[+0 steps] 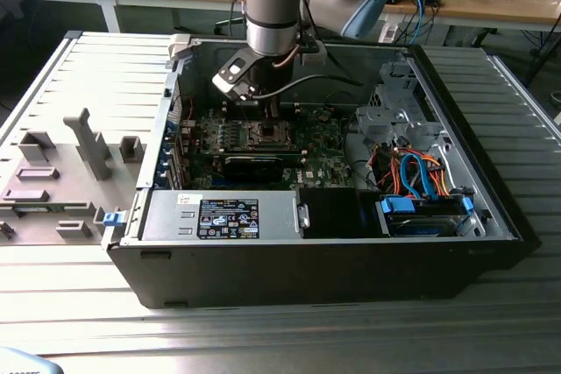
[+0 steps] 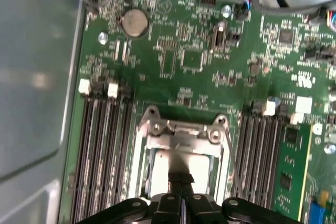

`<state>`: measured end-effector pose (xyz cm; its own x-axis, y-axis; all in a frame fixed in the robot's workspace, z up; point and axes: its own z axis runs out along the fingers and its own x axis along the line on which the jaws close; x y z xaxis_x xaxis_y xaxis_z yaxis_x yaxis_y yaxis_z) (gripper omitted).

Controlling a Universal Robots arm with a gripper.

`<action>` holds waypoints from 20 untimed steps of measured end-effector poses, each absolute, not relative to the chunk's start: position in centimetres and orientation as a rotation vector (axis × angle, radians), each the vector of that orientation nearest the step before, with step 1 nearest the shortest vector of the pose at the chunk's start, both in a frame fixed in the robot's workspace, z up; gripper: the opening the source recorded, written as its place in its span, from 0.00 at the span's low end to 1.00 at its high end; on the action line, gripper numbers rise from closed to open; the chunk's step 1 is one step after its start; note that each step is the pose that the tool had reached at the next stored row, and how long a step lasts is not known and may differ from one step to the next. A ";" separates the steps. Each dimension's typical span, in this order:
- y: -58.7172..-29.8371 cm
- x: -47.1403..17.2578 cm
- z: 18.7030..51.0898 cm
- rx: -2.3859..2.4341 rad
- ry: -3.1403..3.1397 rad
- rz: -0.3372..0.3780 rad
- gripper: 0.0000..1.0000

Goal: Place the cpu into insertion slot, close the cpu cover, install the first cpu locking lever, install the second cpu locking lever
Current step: 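Close the cpu cover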

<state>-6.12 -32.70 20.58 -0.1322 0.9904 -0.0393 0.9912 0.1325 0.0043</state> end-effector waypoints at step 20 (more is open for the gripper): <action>-32.7 -5.4 22.8 2.053 2.346 -0.049 0.11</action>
<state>-5.35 -32.71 22.76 -0.1325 0.9904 -0.0386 0.9912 0.1323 -0.0083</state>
